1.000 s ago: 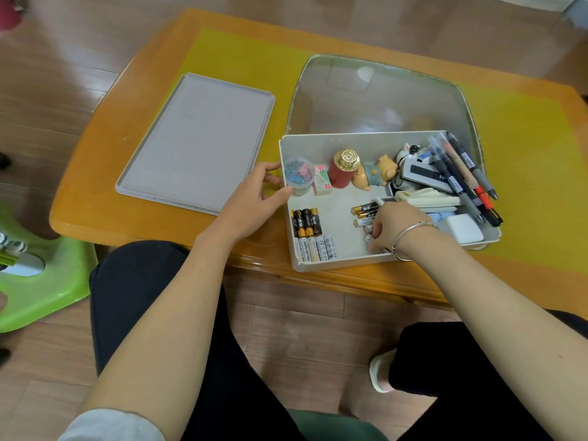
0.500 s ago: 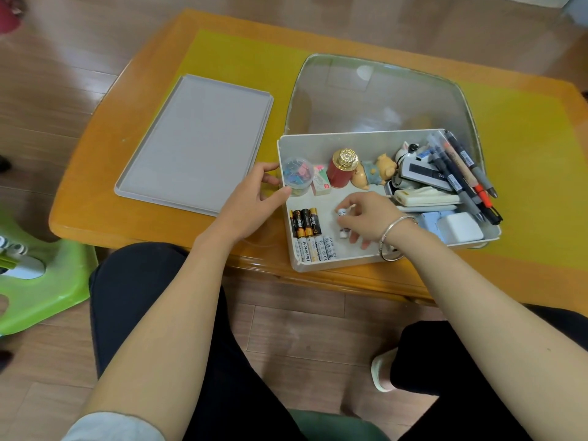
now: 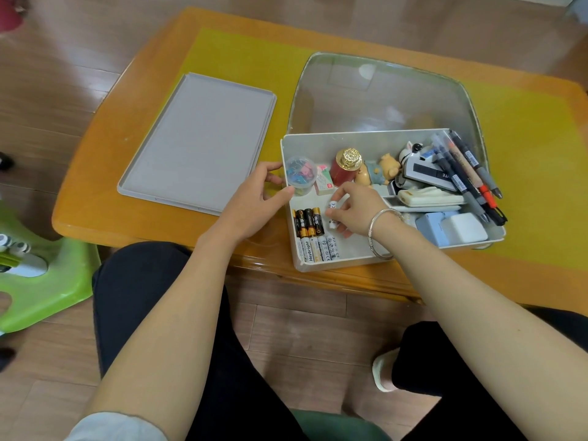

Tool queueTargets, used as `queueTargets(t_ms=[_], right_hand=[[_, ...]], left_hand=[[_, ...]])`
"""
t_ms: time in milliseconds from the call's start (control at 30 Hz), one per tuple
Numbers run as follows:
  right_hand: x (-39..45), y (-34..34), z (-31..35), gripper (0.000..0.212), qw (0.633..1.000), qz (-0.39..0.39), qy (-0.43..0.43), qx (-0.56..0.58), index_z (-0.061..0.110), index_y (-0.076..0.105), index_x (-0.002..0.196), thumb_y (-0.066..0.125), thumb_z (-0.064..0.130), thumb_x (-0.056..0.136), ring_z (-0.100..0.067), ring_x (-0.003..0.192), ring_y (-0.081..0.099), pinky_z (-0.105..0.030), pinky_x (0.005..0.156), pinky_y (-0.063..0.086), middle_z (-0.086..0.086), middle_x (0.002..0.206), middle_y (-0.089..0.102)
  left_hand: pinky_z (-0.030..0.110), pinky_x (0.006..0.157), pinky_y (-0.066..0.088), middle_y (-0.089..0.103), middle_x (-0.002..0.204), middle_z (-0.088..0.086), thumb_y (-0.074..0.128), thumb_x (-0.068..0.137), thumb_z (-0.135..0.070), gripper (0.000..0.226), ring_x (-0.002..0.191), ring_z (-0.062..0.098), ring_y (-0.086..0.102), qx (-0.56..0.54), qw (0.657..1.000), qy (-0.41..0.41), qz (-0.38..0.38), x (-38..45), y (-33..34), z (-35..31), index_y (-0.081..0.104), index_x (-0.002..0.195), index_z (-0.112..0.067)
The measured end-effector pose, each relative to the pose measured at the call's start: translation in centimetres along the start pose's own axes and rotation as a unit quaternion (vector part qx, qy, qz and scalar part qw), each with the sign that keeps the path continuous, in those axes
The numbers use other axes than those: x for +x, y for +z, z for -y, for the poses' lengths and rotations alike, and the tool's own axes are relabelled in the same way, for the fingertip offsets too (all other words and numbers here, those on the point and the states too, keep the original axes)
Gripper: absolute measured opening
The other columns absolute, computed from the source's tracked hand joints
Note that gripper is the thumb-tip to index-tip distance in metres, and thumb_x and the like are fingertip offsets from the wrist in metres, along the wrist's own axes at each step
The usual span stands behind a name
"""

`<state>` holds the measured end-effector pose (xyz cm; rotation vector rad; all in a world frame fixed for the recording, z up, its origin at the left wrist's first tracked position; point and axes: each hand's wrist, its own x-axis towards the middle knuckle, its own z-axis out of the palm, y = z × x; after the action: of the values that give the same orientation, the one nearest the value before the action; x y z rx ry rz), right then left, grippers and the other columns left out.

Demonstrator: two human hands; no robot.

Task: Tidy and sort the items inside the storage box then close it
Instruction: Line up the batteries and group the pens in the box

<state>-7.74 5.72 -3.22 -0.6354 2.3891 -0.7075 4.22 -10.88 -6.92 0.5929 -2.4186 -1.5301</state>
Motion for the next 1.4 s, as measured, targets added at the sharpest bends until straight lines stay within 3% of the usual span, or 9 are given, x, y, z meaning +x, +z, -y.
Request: queueTargets(t_ms=[200,400,633,800,900,1200,1267,1400], right_hand=[[0.5,0.5,-0.1,0.01,1.0,0.005,-0.011,-0.015,0.006,0.062,0.096,0.063,0.008,0.086,-0.018,0.056,0.064,-0.037,0.072,0.057,-0.016,0.074,0.07],[0.7,0.4,0.0,0.025,0.999,0.037,0.01,-0.026,0.009,0.06,0.101,0.072,0.016,0.081,-0.03,0.075,0.07,-0.043,0.078,0.056,-0.015,0.08,0.071],[0.6,-0.2,-0.4,0.021,0.997,0.014,0.022,-0.073,0.014,0.062,0.095,0.072,0.015,0.077,-0.03,0.084,0.067,-0.045,0.079,0.055,-0.013,0.092,0.069],[-0.3,-1.3,-0.4,0.015,0.983,0.114,0.089,-0.113,0.012,0.061,0.084,0.073,0.008,0.076,-0.018,0.051,0.067,-0.029,0.055,0.059,-0.005,0.055,0.067],[-0.7,-1.3,-0.2,0.015,0.976,0.176,0.11,-0.069,0.008,0.059,0.085,0.07,0.0,0.079,-0.015,0.05,0.067,-0.026,0.052,0.058,-0.012,0.064,0.068],[-1.5,-2.5,-0.4,0.022,0.973,0.2,0.089,-0.074,0.01,0.061,0.093,0.069,-0.004,0.078,-0.018,0.065,0.069,-0.028,0.062,0.059,-0.01,0.077,0.071],[-1.9,-3.3,-0.3,0.021,0.977,0.173,0.072,-0.099,0.013,0.062,0.09,0.067,-0.003,0.078,-0.023,0.07,0.07,-0.034,0.067,0.059,-0.012,0.081,0.07],[-3.2,-6.2,-1.4,0.01,0.991,0.053,0.035,-0.117,0.012,0.065,0.076,0.067,0.004,0.08,-0.026,0.064,0.067,-0.036,0.064,0.058,-0.012,0.072,0.069]], left_hand=[[0.03,0.071,0.057,0.049,0.106,-0.023,0.055,0.093,-0.042,0.047,0.088,0.019,0.063,0.001,1.0,0.0,0.003,0.0,-0.1,0.0,0.037,0.135,-0.03],[0.027,0.07,0.055,0.049,0.106,-0.023,0.055,0.094,-0.04,0.047,0.088,0.015,0.063,-0.006,1.0,0.002,0.005,-0.1,-0.1,-0.2,0.037,0.136,-0.028],[0.029,0.071,0.056,0.049,0.107,-0.023,0.055,0.094,-0.041,0.048,0.087,0.016,0.063,-0.006,1.0,0.002,0.006,-0.2,0.0,-0.3,0.037,0.137,-0.028],[0.024,0.068,0.053,0.05,0.107,-0.022,0.055,0.093,-0.042,0.048,0.087,0.014,0.063,-0.002,1.0,0.0,0.004,0.0,0.0,-0.1,0.037,0.136,-0.029],[0.026,0.069,0.054,0.05,0.107,-0.022,0.055,0.093,-0.042,0.049,0.087,0.014,0.063,-0.002,1.0,-0.002,0.004,0.0,0.0,-0.1,0.036,0.136,-0.029],[0.026,0.071,0.055,0.05,0.108,-0.022,0.056,0.093,-0.042,0.048,0.092,0.013,0.062,-0.01,1.0,-0.006,0.006,0.0,0.0,-0.1,0.036,0.135,-0.03],[0.029,0.072,0.055,0.05,0.108,-0.021,0.056,0.093,-0.041,0.049,0.092,0.014,0.062,-0.01,1.0,-0.007,0.005,0.0,0.0,-0.2,0.036,0.136,-0.029],[0.027,0.072,0.055,0.049,0.108,-0.02,0.055,0.093,-0.042,0.049,0.094,0.014,0.061,-0.005,1.0,-0.005,0.004,0.0,0.0,-0.1,0.036,0.136,-0.029]])
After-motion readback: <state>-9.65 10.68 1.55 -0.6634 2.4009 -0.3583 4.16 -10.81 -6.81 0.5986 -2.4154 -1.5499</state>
